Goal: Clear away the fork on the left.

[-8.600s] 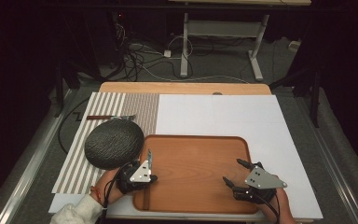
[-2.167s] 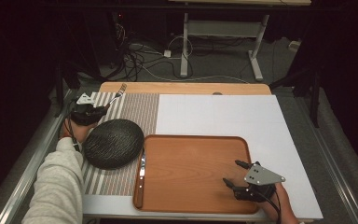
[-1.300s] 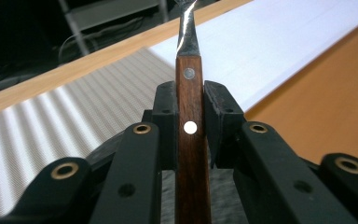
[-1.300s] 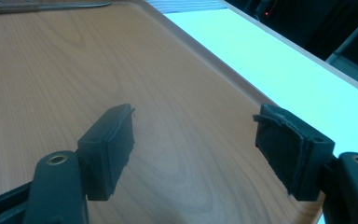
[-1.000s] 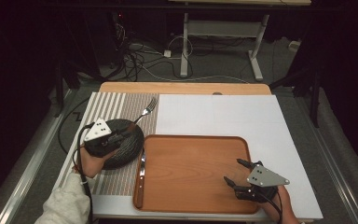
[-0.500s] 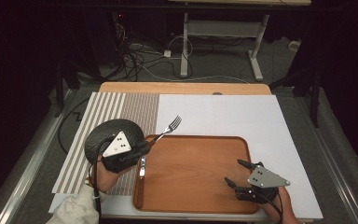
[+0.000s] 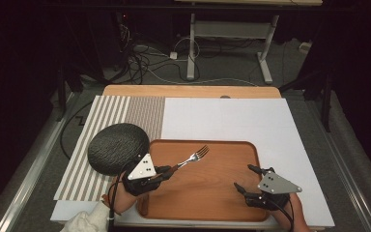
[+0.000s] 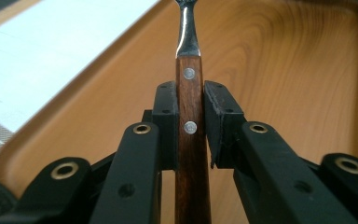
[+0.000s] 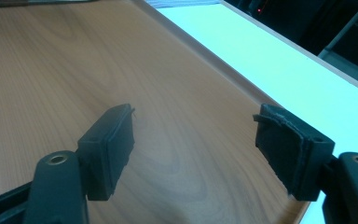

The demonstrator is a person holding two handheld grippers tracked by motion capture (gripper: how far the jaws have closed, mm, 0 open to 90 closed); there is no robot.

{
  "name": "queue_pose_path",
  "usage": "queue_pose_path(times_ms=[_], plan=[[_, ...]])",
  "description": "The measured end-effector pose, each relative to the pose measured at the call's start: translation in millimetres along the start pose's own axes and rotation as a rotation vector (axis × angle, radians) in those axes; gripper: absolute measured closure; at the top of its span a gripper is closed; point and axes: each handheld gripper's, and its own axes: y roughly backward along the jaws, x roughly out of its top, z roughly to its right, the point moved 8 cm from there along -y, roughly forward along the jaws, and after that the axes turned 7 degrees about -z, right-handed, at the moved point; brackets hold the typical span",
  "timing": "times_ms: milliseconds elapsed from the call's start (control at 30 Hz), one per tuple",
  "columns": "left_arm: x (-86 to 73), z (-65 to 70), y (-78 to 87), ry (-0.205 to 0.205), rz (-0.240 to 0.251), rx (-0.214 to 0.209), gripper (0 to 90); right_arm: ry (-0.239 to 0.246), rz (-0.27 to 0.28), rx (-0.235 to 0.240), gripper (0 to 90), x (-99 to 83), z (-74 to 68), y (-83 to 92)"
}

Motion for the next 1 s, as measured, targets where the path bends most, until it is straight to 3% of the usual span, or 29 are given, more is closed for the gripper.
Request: queue_pose_path(times_ms=[267,500,667,833,1000], plan=[[-5.7,21.5,-18.5,-0.029,-0.097,-0.047,73.8,-0.001,-0.004,0.004,28.5,-0.6,-1.2,-0.7],[-10.7,33.8,-30.6,-0.064,-0.155,-0.082,73.7,0.000,-0.005,0.006,28.5,-1.1,-1.4,-0.7],[-15.7,37.1,-37.2,-0.062,-0.197,-0.086,73.7,0.006,-0.011,0.010,28.9,-1.6,-2.4,-1.7],[-18.0,43.2,-40.6,-0.075,-0.212,-0.103,73.5,0.004,-0.011,0.012,28.9,-1.8,-2.8,-2.0],[-19.2,43.7,-41.3,-0.077,-0.220,-0.083,73.1,0.006,-0.016,0.012,29.0,-2.3,-3.5,-2.3]])
